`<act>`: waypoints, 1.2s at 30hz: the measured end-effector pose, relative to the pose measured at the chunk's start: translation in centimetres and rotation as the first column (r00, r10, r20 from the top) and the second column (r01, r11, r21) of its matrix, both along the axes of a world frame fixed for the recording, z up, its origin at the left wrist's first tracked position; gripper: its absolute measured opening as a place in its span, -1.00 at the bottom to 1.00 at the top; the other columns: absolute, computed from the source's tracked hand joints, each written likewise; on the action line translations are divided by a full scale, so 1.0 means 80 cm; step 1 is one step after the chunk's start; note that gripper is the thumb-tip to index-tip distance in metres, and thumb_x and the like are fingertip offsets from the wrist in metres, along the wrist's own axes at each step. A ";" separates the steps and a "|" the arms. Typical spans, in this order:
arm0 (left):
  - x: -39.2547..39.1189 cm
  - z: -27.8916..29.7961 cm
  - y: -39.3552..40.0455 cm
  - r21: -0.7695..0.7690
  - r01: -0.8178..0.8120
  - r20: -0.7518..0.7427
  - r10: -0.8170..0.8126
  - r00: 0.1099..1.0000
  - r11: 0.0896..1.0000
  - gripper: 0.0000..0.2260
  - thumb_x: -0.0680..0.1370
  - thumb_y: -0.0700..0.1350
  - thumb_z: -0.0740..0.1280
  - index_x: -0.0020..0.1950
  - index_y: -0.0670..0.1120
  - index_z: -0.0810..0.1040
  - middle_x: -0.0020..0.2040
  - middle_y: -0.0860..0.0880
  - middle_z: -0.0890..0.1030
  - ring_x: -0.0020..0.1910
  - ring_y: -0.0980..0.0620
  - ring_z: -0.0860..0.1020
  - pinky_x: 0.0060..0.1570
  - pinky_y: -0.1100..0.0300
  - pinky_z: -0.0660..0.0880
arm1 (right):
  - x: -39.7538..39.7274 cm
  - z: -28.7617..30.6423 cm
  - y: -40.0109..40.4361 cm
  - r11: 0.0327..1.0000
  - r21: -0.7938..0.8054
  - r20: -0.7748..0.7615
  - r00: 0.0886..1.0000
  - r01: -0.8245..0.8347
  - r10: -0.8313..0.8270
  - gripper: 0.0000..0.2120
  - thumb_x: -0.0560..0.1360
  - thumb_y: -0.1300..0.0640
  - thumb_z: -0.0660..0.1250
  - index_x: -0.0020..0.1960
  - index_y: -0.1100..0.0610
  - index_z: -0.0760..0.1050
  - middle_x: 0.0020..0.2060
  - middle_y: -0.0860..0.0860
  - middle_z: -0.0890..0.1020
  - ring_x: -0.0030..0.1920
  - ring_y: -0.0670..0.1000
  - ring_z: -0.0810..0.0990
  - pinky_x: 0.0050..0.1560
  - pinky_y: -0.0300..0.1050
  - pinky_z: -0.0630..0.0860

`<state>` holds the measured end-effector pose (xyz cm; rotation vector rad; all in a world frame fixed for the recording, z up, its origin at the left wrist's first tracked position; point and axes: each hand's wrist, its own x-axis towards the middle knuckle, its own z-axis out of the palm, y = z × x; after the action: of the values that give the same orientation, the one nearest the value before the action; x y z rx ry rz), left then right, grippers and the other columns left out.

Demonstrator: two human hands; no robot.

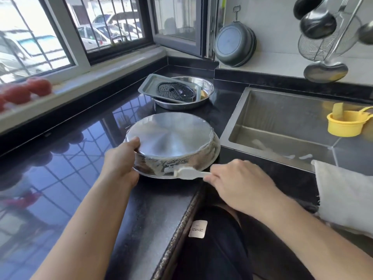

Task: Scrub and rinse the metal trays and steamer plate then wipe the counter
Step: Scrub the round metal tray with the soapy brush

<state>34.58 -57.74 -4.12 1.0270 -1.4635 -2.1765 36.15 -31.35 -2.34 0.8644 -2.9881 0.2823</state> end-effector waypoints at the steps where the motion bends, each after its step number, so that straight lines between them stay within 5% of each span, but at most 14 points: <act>1: 0.000 -0.001 0.004 -0.004 -0.003 -0.003 0.003 1.000 1.000 -0.92 0.62 -0.20 0.41 0.05 -0.21 0.57 -0.02 -0.19 0.72 -0.17 -0.13 0.73 0.03 -0.17 0.66 | 0.010 0.001 -0.017 1.000 -0.026 -0.011 1.000 -0.018 0.018 -0.63 0.65 -0.23 0.08 -0.13 -0.03 0.45 -0.10 0.07 0.64 -0.01 0.25 0.60 -0.17 0.03 0.35; 5: 0.006 0.000 0.018 -0.010 0.024 0.004 -0.024 1.000 1.000 -0.91 0.62 -0.19 0.41 0.02 -0.22 0.58 -0.02 -0.21 0.70 -0.21 -0.15 0.70 0.04 -0.22 0.64 | 0.038 0.000 -0.069 0.992 -0.108 -0.142 0.989 -0.063 0.047 -0.65 0.67 -0.13 0.15 -0.02 0.05 0.60 -0.14 0.10 0.66 -0.09 0.23 0.65 -0.22 -0.01 0.33; 9: 0.010 0.003 0.026 0.082 0.092 0.013 -0.094 0.996 0.992 -0.88 0.62 -0.19 0.41 0.09 -0.23 0.60 0.01 -0.21 0.71 -0.15 -0.17 0.73 -0.14 -0.19 0.68 | 0.039 -0.015 -0.071 0.995 -0.102 -0.203 0.979 0.002 -0.023 -0.70 0.56 -0.12 0.36 -0.24 0.04 0.59 -0.37 0.05 0.62 -0.35 0.16 0.64 -0.39 -0.10 0.24; 14: 0.021 0.011 0.036 0.196 0.221 -0.009 -0.224 0.975 0.955 -0.75 0.66 -0.19 0.32 0.32 -0.22 0.52 0.08 -0.25 0.72 -0.05 -0.25 0.74 -0.17 -0.22 0.69 | 0.038 -0.006 -0.023 0.986 -0.047 -0.121 0.979 0.160 -0.164 -0.62 0.67 -0.19 0.07 -0.02 0.00 0.55 -0.10 0.03 0.64 -0.05 0.19 0.64 -0.23 -0.01 0.29; 19: 0.029 0.017 0.055 0.237 0.315 -0.012 -0.322 0.947 0.919 -0.91 0.63 -0.25 0.30 0.10 -0.23 0.55 -0.12 -0.20 0.72 -0.04 -0.21 0.72 0.05 -0.18 0.65 | 0.044 0.014 -0.071 0.994 -0.037 -0.092 0.990 0.104 -0.107 -0.75 0.64 -0.01 0.18 0.06 0.06 0.60 -0.02 0.07 0.64 0.03 0.20 0.64 -0.19 -0.02 0.30; 24: 0.029 0.019 0.062 0.258 0.365 0.003 -0.379 0.925 0.894 -0.89 0.61 -0.20 0.34 0.11 -0.21 0.53 0.00 -0.28 0.70 0.02 -0.27 0.69 0.17 -0.16 0.60 | 0.033 0.012 -0.102 0.992 -0.076 -0.018 0.995 0.101 -0.102 -0.80 0.60 0.10 0.21 0.10 0.10 0.58 0.03 0.10 0.64 0.08 0.21 0.63 -0.15 -0.03 0.32; 27: 0.027 0.016 0.064 0.228 0.377 0.025 -0.392 0.920 0.898 -0.82 0.61 -0.19 0.35 0.19 -0.21 0.55 0.08 -0.26 0.70 0.12 -0.27 0.70 0.21 -0.19 0.60 | 0.036 0.009 -0.059 0.986 -0.056 -0.019 0.988 0.154 -0.155 -0.74 0.63 -0.08 0.22 0.06 0.05 0.59 -0.02 0.09 0.63 0.04 0.22 0.62 -0.16 0.00 0.32; 31: 0.023 0.013 0.055 0.136 0.309 0.060 -0.319 0.946 0.941 -0.68 0.59 -0.17 0.34 0.35 -0.13 0.51 0.08 -0.22 0.72 -0.05 -0.17 0.74 -0.07 -0.07 0.69 | 0.011 0.006 0.021 0.930 0.002 0.103 0.925 0.368 -0.366 -0.64 0.64 -0.19 0.15 -0.19 0.03 0.44 -0.28 0.03 0.45 -0.16 0.22 0.47 -0.18 0.02 0.39; 36: 0.025 0.013 0.032 -0.122 0.207 0.134 -0.190 0.973 0.971 -0.65 0.55 -0.14 0.34 0.33 -0.11 0.45 0.05 -0.21 0.68 -0.20 -0.21 0.72 -0.24 -0.14 0.69 | -0.038 0.001 0.076 0.880 -0.145 0.068 0.892 0.452 -0.447 -0.57 0.68 -0.11 0.09 -0.18 0.13 0.51 -0.21 0.15 0.63 -0.07 0.27 0.57 -0.14 0.05 0.46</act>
<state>36.54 -55.14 -3.10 1.0201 -1.8138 -2.1431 33.12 -25.25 -2.23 0.1353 -3.0239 0.5078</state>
